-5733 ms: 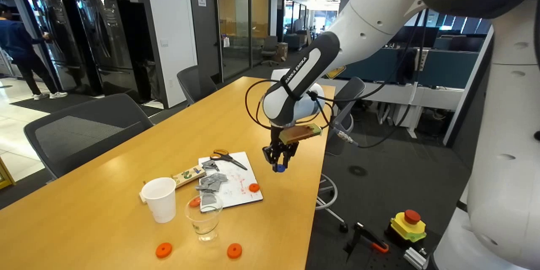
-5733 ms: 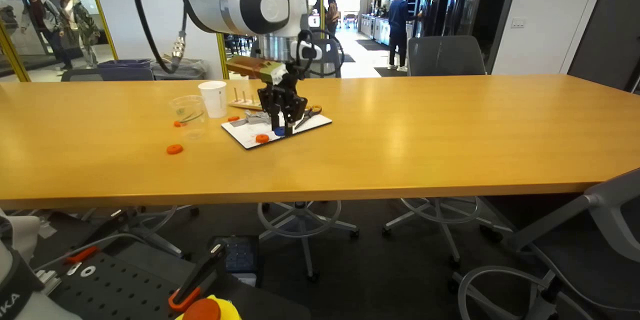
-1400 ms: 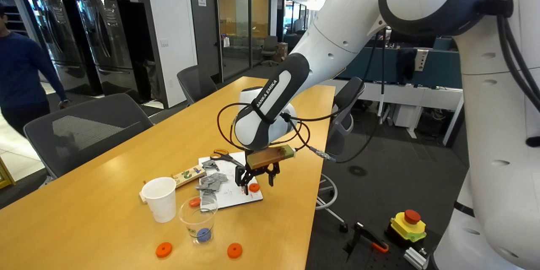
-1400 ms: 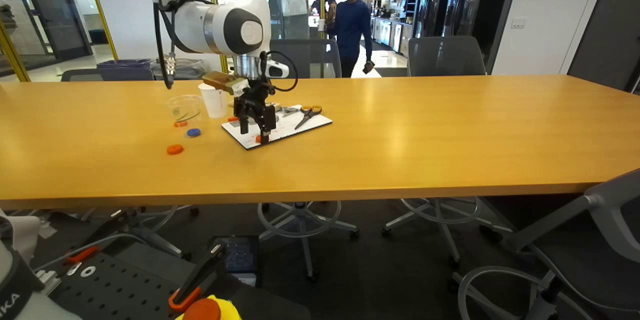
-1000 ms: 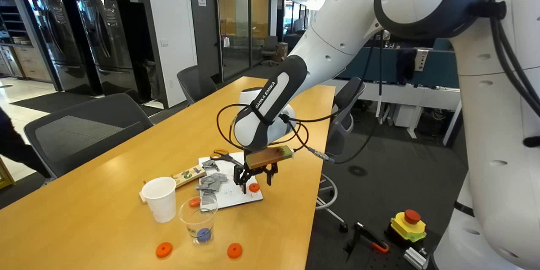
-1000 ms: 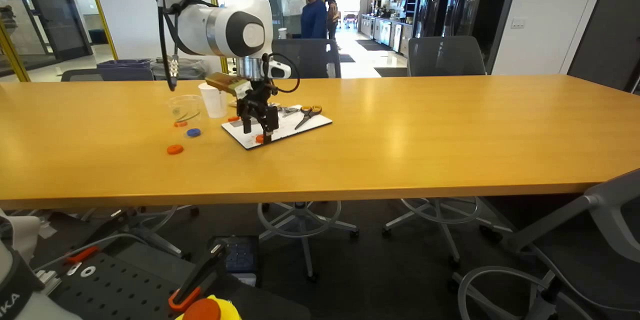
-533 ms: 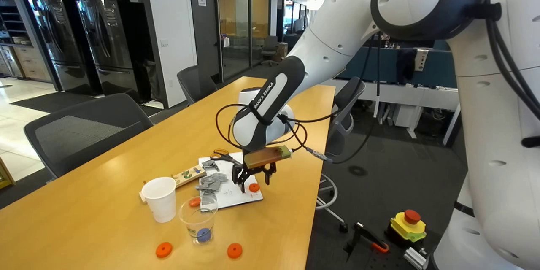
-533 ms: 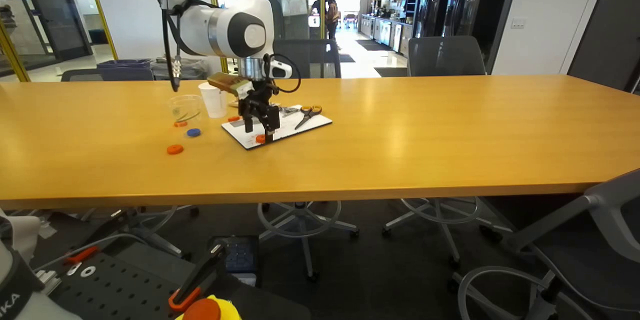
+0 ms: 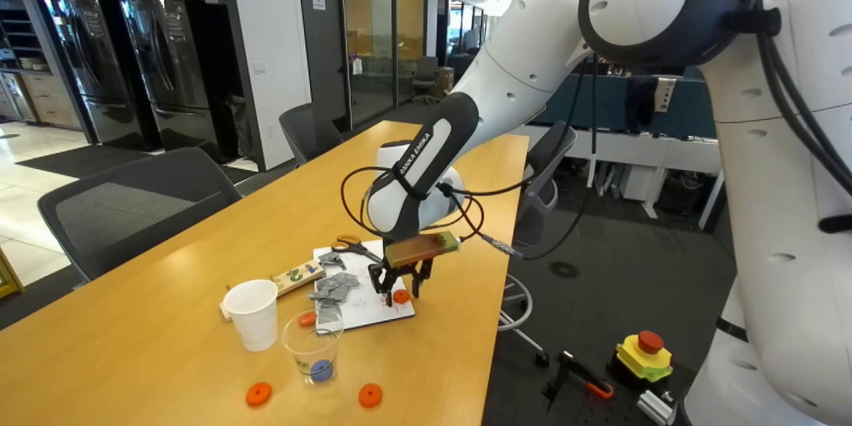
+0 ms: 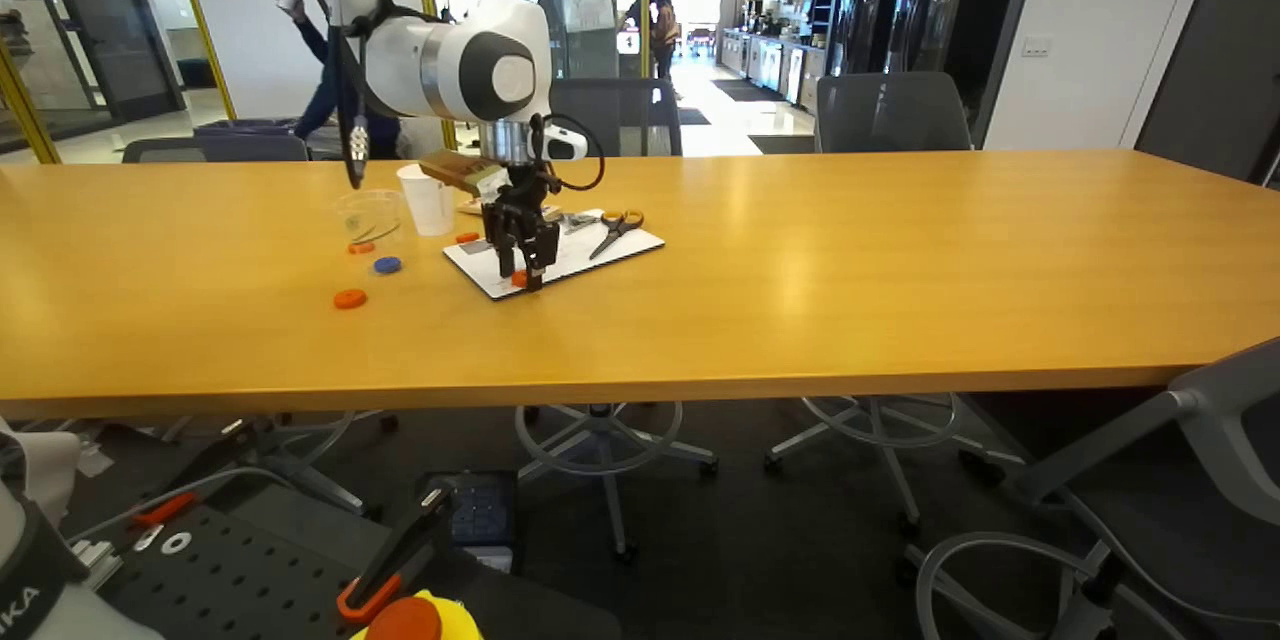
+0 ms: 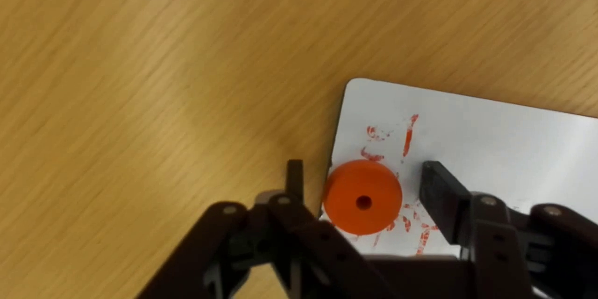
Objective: Put the blue disc in the clear cup and the orange discs in the white cup
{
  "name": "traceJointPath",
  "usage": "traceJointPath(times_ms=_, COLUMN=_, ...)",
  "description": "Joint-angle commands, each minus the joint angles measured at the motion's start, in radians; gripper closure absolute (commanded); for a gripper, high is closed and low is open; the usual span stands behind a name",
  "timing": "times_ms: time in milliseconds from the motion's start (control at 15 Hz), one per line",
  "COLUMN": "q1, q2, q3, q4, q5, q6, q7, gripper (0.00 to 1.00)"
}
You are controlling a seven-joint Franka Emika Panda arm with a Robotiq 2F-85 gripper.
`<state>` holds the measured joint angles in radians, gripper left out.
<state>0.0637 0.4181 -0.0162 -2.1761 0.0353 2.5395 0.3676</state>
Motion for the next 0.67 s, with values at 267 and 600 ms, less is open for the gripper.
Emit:
traceJointPath(times_ms=267, q1=0.0, q2=0.002, q3=-0.007, q4=0.024, q5=0.023, q6=-0.002, q7=-0.016, gripper=0.78)
traceJointPath(times_ms=600, q1=0.024, q2=-0.06, q3=-0.027, q4=0.005, q5=-0.009, q6=-0.016, q7=0.027, gripper=0.78)
